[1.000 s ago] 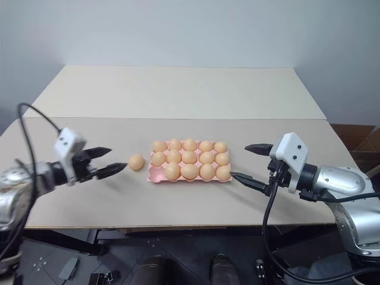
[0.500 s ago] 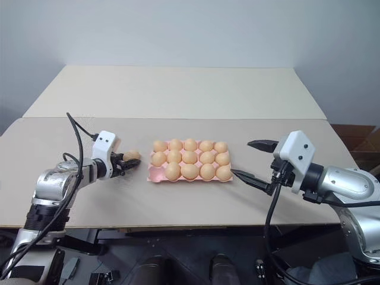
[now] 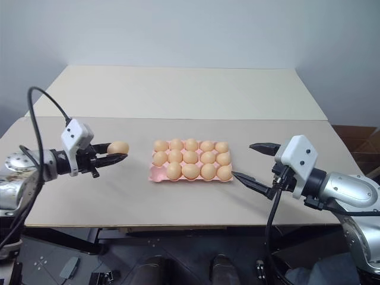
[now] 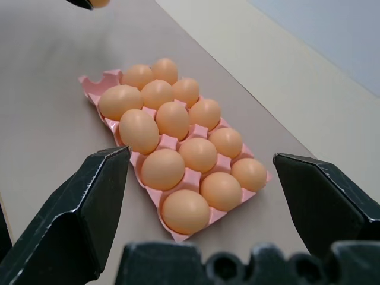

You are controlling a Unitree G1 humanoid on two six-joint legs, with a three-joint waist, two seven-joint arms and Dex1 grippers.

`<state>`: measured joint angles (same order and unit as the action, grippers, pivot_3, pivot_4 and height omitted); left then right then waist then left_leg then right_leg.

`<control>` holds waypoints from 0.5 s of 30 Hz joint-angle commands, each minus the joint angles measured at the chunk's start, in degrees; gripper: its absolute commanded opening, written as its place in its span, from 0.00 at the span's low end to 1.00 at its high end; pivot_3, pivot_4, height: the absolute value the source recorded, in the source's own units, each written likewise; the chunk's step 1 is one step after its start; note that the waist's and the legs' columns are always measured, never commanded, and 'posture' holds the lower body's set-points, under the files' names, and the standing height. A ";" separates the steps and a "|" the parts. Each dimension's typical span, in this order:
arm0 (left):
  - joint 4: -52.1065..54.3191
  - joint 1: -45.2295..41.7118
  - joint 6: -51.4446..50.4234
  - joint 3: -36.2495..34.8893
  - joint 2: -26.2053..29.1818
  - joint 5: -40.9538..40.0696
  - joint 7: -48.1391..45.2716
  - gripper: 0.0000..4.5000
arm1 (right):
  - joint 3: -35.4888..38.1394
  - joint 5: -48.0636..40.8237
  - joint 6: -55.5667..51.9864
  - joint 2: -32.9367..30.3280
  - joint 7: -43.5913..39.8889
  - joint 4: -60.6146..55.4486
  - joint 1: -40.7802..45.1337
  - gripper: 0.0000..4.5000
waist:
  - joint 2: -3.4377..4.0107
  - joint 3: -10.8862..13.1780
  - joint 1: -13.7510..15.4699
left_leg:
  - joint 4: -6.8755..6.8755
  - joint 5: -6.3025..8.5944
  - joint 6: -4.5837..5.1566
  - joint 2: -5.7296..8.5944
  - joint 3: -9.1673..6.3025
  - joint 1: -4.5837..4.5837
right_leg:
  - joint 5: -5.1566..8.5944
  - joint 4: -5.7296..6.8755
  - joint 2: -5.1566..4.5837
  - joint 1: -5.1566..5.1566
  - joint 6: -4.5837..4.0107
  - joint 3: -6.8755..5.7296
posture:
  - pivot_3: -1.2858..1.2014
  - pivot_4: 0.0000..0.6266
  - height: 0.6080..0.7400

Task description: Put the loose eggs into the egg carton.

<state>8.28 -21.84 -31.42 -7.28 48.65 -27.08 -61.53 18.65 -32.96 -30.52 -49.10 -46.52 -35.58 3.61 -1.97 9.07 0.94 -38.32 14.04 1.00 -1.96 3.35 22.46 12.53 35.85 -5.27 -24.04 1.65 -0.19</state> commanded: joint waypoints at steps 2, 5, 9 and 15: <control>1.77 -1.83 2.70 5.10 -3.12 -0.20 -3.09 0.36 | 1.30 -0.82 0.02 -0.08 1.16 -1.96 0.22 1.00 | 0.00 0.00 -0.03 | 0.00 0.00 0.00 0.01 0.00 0.03 | 0.00 -0.01 0.01 -0.01 0.01 0.00 | 0.52 0.24 1.00; 0.33 -3.29 4.11 9.18 -4.74 3.32 -2.07 0.36 | 1.61 -1.10 -0.28 -0.11 1.77 -2.57 0.01 1.00 | -0.01 0.00 -0.23 | 0.00 0.00 0.01 0.01 0.00 0.07 | 0.00 -0.01 0.05 -0.02 0.02 0.01 | 0.52 0.24 1.00; -2.29 -5.77 4.63 12.90 -5.68 7.69 -0.40 0.36 | 2.14 -1.29 -0.46 -0.36 2.14 -2.87 -0.22 1.00 | -0.01 -0.01 -0.43 | -0.01 0.00 0.01 0.00 -0.02 0.06 | -0.01 0.01 0.09 -0.03 0.03 0.02 | 0.52 0.24 1.00; -3.45 -6.74 4.26 13.93 -5.32 8.94 -1.53 0.51 | 2.13 -1.38 -0.75 -0.28 2.82 -3.16 -0.17 1.00 | -0.01 0.00 -0.51 | -0.01 0.01 0.02 0.00 -0.03 0.06 | -0.01 0.01 0.10 -0.05 0.04 0.06 | 0.52 0.24 1.00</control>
<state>3.80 -27.09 -27.69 6.98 42.81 -18.05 -62.16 18.76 -33.32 -30.83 -49.07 -44.32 -36.67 3.24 -1.99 9.07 0.43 -38.33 14.04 1.02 -1.96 3.32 22.52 12.53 35.85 -5.17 -24.09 1.70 -0.14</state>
